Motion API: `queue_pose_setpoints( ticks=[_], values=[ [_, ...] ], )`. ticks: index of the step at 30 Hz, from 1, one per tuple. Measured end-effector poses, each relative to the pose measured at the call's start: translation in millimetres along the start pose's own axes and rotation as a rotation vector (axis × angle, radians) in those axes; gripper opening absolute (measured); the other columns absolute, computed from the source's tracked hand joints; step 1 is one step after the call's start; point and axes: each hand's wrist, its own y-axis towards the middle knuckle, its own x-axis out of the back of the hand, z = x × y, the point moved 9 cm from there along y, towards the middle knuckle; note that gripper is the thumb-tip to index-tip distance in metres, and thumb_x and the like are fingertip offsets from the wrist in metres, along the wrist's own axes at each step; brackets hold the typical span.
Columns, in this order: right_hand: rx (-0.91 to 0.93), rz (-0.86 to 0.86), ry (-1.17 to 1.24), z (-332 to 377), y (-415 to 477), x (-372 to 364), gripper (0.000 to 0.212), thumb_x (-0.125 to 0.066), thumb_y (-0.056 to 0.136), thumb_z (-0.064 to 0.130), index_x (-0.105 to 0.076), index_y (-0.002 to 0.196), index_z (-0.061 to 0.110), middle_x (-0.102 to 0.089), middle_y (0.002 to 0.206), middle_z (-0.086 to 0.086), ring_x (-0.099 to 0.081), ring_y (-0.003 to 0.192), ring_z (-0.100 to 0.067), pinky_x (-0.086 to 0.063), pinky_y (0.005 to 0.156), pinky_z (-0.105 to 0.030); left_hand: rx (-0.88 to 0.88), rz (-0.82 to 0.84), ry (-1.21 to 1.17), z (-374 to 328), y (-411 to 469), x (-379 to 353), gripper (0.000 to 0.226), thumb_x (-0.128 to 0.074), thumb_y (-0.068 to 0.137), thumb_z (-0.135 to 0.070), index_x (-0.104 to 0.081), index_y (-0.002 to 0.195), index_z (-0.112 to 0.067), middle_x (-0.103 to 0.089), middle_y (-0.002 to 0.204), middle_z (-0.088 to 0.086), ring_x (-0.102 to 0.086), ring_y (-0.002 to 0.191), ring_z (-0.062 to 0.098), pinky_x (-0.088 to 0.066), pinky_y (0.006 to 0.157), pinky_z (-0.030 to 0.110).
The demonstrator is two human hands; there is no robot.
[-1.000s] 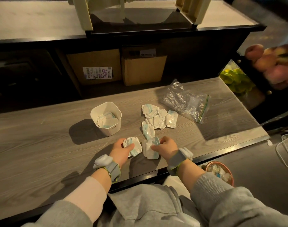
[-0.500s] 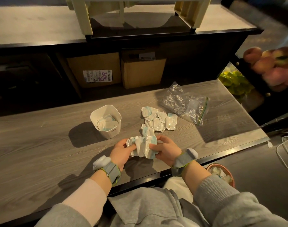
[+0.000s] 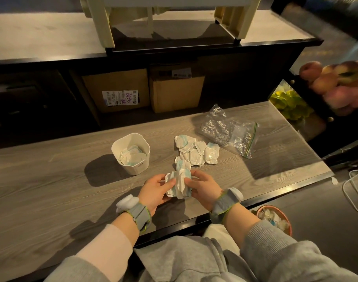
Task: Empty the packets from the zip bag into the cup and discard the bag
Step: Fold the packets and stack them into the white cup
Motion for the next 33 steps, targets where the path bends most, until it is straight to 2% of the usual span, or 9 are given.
queue_pose_setpoints(
  ticks=[4,8,12,17,22,23,25,28,33],
  values=[
    [-0.025,0.036,0.031,0.9,-0.3,-10.7,0.027,-0.048,0.095,-0.002,-0.055,0.122,-0.005,-0.064,0.112,-0.022,-0.063,0.1,-0.032,-0.052,0.09,-0.038,-0.032,0.032,-0.005,-4.6,-0.4,-4.9,0.017,-0.06,0.092,-0.017,-0.066,0.104,-0.007,-0.07,0.09,0.009,-0.067,0.079,0.016,-0.058,0.071,0.029],
    [-0.085,0.021,0.051,-2.5,-0.7,-13.9,0.016,-0.047,0.096,-0.001,-0.059,0.098,-0.011,-0.061,0.096,-0.019,-0.062,0.087,-0.025,-0.053,0.083,-0.032,-0.08,0.056,-0.005,-13.2,-2.3,-8.4,0.02,-0.055,0.095,-0.015,-0.07,0.104,-0.005,-0.07,0.095,0.011,-0.067,0.086,0.016,-0.059,0.076,0.029],
    [-0.136,0.019,0.107,-4.4,1.5,-15.4,0.032,-0.044,0.098,-0.001,-0.048,0.121,-0.023,-0.055,0.113,-0.026,-0.055,0.107,-0.034,-0.047,0.1,-0.041,-0.107,0.085,0.056,-22.1,-5.5,-10.4,0.021,-0.053,0.096,-0.012,-0.071,0.104,-0.004,-0.069,0.094,0.011,-0.067,0.081,0.012,-0.059,0.071,0.024],
    [-0.197,0.103,0.115,3.3,-5.9,-24.5,0.028,-0.046,0.098,0.005,-0.052,0.125,-0.002,-0.062,0.113,-0.018,-0.063,0.098,-0.029,-0.053,0.088,-0.041,-0.234,-0.025,0.344,-52.5,-9.4,-0.9,0.02,-0.06,0.092,-0.014,-0.067,0.109,-0.008,-0.071,0.101,0.014,-0.067,0.096,0.024,-0.054,0.092,0.042],
    [-0.157,0.09,0.171,19.6,-0.9,-25.4,0.034,-0.048,0.097,0.007,-0.048,0.129,-0.005,-0.057,0.117,-0.021,-0.058,0.101,-0.031,-0.053,0.085,-0.042,-0.489,-0.085,0.802,-102.8,-21.7,2.8,0.029,-0.065,0.088,-0.025,-0.063,0.116,-0.021,-0.065,0.103,-0.008,-0.062,0.088,0.005,-0.046,0.076,0.008],
    [-0.153,0.08,0.189,22.3,0.4,-25.2,0.032,-0.049,0.097,0.007,-0.048,0.127,-0.005,-0.054,0.117,-0.022,-0.056,0.104,-0.032,-0.053,0.086,-0.042,-0.559,-0.122,0.901,-114.4,-25.5,4.4,0.032,-0.065,0.087,-0.029,-0.061,0.119,-0.024,-0.062,0.108,-0.009,-0.06,0.092,0.002,-0.045,0.076,0.007],
    [-0.153,0.057,0.215,26.4,2.2,-23.8,0.029,-0.052,0.095,0.007,-0.049,0.122,-0.001,-0.052,0.118,-0.021,-0.053,0.108,-0.034,-0.052,0.089,-0.043,-0.672,-0.207,1.022,-135.5,-31.3,11.5,0.046,-0.068,0.084,-0.035,-0.053,0.126,-0.026,-0.053,0.121,-0.006,-0.052,0.11,0.01,-0.045,0.093,0.021],
    [-0.169,0.026,0.251,29.4,3.6,-21.6,0.04,-0.052,0.093,0.006,-0.048,0.132,-0.002,-0.053,0.122,-0.019,-0.054,0.106,-0.032,-0.048,0.095,-0.043,-0.689,-0.37,1.174,-153.9,-29.9,33.6,0.084,-0.077,0.069,-0.047,-0.036,0.139,-0.026,-0.037,0.14,-0.001,-0.032,0.132,0.023,-0.027,0.111,0.04],
    [-0.181,0.019,0.305,34.7,3.6,-23.1,0.041,-0.047,0.093,0.005,-0.048,0.134,0.006,-0.055,0.13,-0.017,-0.055,0.107,-0.03,-0.047,0.096,-0.042,-0.382,-0.459,1.244,-140.1,-7.0,82.2,0.133,-0.088,0.046,-0.051,-0.005,0.148,-0.032,-0.016,0.151,0.007,-0.017,0.137,0.035,-0.024,0.113,0.053]
  ],
)
